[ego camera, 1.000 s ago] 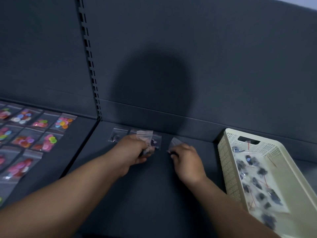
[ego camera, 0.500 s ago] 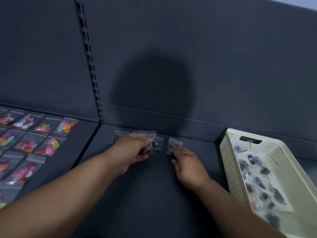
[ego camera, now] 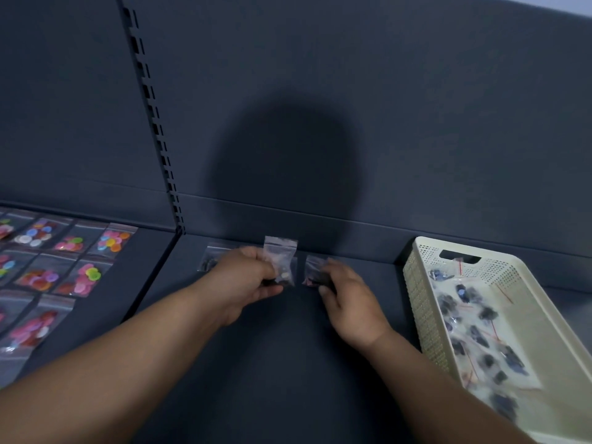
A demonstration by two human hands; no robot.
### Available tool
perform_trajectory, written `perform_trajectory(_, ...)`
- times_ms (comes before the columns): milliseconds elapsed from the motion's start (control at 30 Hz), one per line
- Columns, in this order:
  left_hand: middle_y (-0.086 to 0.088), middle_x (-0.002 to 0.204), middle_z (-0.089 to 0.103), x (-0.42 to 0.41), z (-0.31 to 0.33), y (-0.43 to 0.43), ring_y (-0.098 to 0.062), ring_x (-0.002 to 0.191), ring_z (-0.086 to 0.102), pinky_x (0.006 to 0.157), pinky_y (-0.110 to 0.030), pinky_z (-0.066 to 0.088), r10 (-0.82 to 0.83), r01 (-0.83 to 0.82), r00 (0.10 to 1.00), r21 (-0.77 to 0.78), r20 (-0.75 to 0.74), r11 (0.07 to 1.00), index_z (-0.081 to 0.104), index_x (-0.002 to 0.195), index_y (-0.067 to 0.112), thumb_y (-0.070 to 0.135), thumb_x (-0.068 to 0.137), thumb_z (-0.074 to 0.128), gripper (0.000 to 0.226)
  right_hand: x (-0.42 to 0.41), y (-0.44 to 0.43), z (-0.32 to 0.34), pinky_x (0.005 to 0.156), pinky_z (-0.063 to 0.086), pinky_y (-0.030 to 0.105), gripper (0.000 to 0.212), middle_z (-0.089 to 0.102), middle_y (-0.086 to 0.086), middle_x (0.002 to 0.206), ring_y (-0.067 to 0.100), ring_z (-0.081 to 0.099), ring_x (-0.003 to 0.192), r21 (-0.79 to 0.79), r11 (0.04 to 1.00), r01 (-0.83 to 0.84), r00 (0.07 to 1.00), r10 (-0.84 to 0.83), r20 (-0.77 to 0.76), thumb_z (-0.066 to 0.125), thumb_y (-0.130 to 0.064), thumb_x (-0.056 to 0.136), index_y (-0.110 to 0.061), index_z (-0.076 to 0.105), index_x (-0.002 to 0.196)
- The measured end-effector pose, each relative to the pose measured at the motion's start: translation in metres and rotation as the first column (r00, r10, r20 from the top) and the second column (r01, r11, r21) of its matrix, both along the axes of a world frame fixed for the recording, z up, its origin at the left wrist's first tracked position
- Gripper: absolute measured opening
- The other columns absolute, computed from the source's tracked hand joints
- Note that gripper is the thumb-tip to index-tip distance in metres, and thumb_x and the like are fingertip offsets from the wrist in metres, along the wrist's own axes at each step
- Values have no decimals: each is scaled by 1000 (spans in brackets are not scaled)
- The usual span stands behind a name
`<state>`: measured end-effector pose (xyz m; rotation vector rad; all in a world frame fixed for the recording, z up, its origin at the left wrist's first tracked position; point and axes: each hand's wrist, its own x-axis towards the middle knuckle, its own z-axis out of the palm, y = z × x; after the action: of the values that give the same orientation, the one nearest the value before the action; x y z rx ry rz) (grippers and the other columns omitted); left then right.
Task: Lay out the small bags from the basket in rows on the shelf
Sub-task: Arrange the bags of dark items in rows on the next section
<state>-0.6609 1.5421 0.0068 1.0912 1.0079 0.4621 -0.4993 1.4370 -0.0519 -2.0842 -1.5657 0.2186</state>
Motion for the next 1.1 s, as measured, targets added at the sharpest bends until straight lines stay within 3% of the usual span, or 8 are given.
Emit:
perform_trajectory(133,-7,84,65,9,0,-5,-16,76,61,64,-26,55,-32,35,998,46,-55,998,59,80,12,-6,87,56,19,24,-10,0,96,36,27,28,56,8,123,26,50,114,11,972,233,972,-233,19,52,-20,92,-10,55,118)
perform_trajectory(367,-4,83,67,29,-7,-15,-12,70,58,55,-22,45,-36,42,996,67,-87,997,63,84,16,0,85,61,16,75,-33,-13,115,22,31,52,41,16,143,29,33,135,-110,887,449,893,-449,29,53,-26,92,-2,41,136)
perform_trajectory(500,-8,89,66,38,-8,-21,-14,74,58,54,-21,47,-49,53,996,49,-78,997,62,84,15,0,87,59,16,81,-38,-13,112,26,40,48,50,15,136,33,39,130,-89,870,485,860,-457,226,53,-30,90,-5,48,131)
perform_trajectory(633,-8,85,65,48,-12,-26,-14,73,58,53,-21,46,-50,54,995,52,-82,997,61,82,15,-2,87,58,18,41,-25,8,87,41,25,23,66,2,103,17,59,98,-15,963,271,916,-262,-302,51,-27,94,-15,64,108)
perform_trajectory(733,-7,81,62,56,-11,-31,-15,73,57,58,-23,49,-52,57,997,68,-64,996,60,85,11,-2,86,58,14,10,-8,21,67,44,28,9,62,4,75,12,54,68,86,965,246,699,-115,-706,58,-18,91,-13,64,86)
perform_trajectory(867,-6,83,63,63,-16,-35,-14,75,59,65,-21,50,-81,98,992,181,-96,979,60,93,8,0,85,61,11,7,3,17,53,44,24,19,57,8,65,14,51,56,25,925,379,517,-190,-834,59,3,86,-14,55,78)
perform_trajectory(1000,-1,107,63,55,-30,-27,-17,99,58,88,-26,47,-49,435,860,678,-508,593,58,110,18,10,85,56,26,28,2,7,59,43,28,18,57,3,63,17,52,58,-26,860,510,594,-374,-713,64,-6,83,-17,50,81)
perform_trajectory(1100,-2,132,50,47,-39,-25,-22,125,41,107,-31,31,-11,688,713,695,-702,208,51,127,18,11,86,47,42,34,-5,10,60,37,24,18,57,-3,72,16,52,68,-89,878,470,819,-472,-328,65,-18,83,-16,48,89)
